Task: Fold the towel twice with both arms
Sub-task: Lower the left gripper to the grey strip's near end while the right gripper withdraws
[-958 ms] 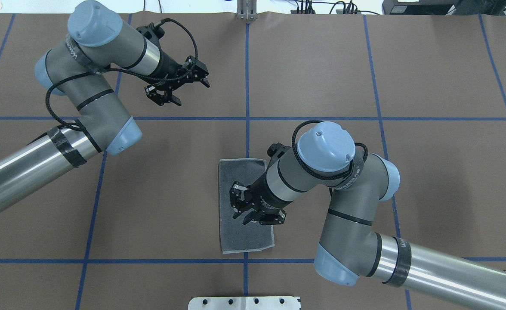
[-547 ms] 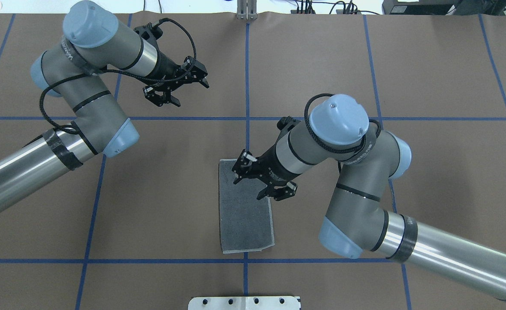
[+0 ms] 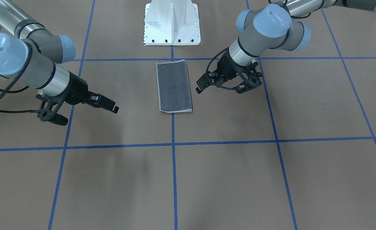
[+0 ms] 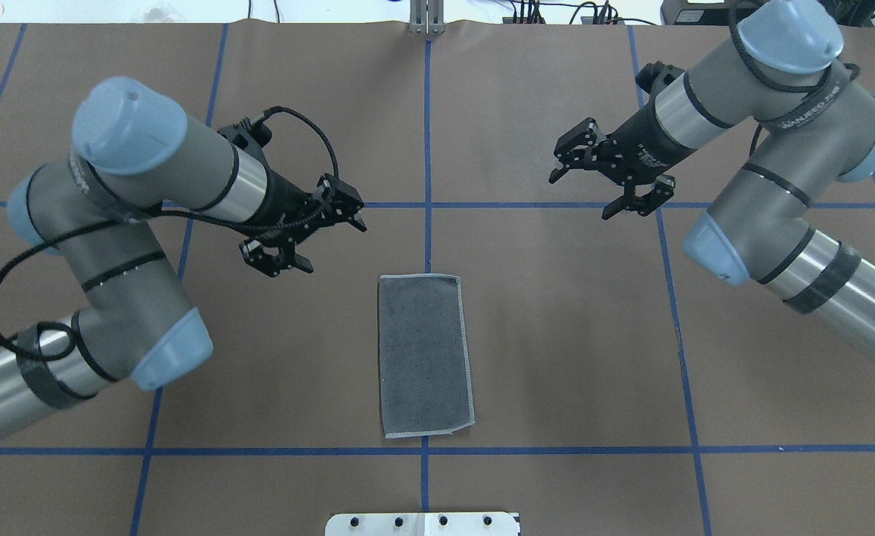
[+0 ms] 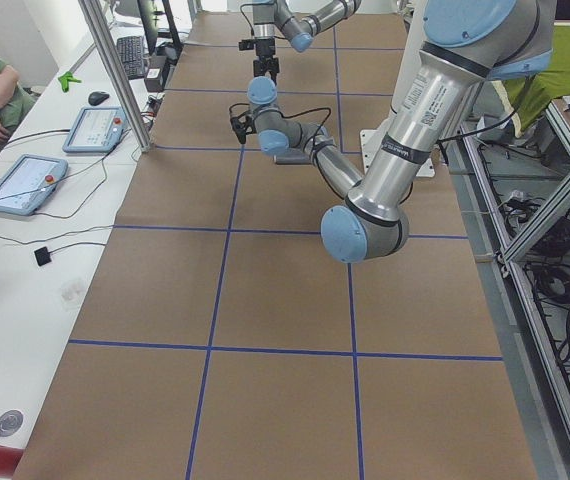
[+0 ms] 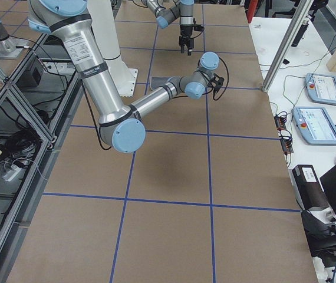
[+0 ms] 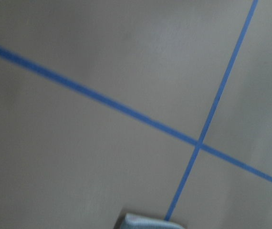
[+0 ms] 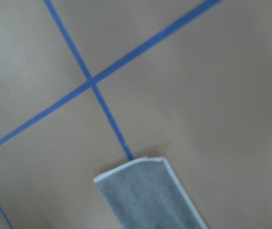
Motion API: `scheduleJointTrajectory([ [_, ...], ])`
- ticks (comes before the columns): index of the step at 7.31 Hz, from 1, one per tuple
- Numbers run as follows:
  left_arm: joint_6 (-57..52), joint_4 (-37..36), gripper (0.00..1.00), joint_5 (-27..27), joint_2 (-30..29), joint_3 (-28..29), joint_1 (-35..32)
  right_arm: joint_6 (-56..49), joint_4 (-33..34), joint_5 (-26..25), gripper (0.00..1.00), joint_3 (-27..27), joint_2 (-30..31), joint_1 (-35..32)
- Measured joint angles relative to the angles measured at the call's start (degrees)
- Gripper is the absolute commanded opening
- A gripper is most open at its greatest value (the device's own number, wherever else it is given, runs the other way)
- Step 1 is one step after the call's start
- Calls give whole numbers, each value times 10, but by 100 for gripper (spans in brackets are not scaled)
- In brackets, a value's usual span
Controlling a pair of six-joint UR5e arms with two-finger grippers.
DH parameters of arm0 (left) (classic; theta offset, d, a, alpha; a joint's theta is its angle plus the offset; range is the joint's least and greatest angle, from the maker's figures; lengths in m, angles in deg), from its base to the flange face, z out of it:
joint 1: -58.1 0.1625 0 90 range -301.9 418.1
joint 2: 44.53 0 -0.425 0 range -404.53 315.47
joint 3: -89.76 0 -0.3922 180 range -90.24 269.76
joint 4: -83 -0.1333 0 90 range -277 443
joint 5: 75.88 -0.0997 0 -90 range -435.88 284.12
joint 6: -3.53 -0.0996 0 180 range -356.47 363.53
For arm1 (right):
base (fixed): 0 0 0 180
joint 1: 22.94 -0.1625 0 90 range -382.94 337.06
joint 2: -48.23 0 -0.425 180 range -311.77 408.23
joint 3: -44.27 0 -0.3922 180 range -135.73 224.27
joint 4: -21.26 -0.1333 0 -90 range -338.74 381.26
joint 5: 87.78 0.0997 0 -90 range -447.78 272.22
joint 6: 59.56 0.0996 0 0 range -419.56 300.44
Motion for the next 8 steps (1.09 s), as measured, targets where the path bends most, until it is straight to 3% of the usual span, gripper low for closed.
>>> scheduleJointTrajectory([
  [2, 38, -69, 99, -116, 11, -54, 118, -102, -1, 5, 100, -44, 15, -43],
  [4, 47, -88, 99, -197, 17, -60, 204, -148, -2, 5, 100, -63, 23, -60],
  [8, 60, -87, 75, -230, 7, -18, 247, -155, -3, 3, 100, -67, 24, -63],
])
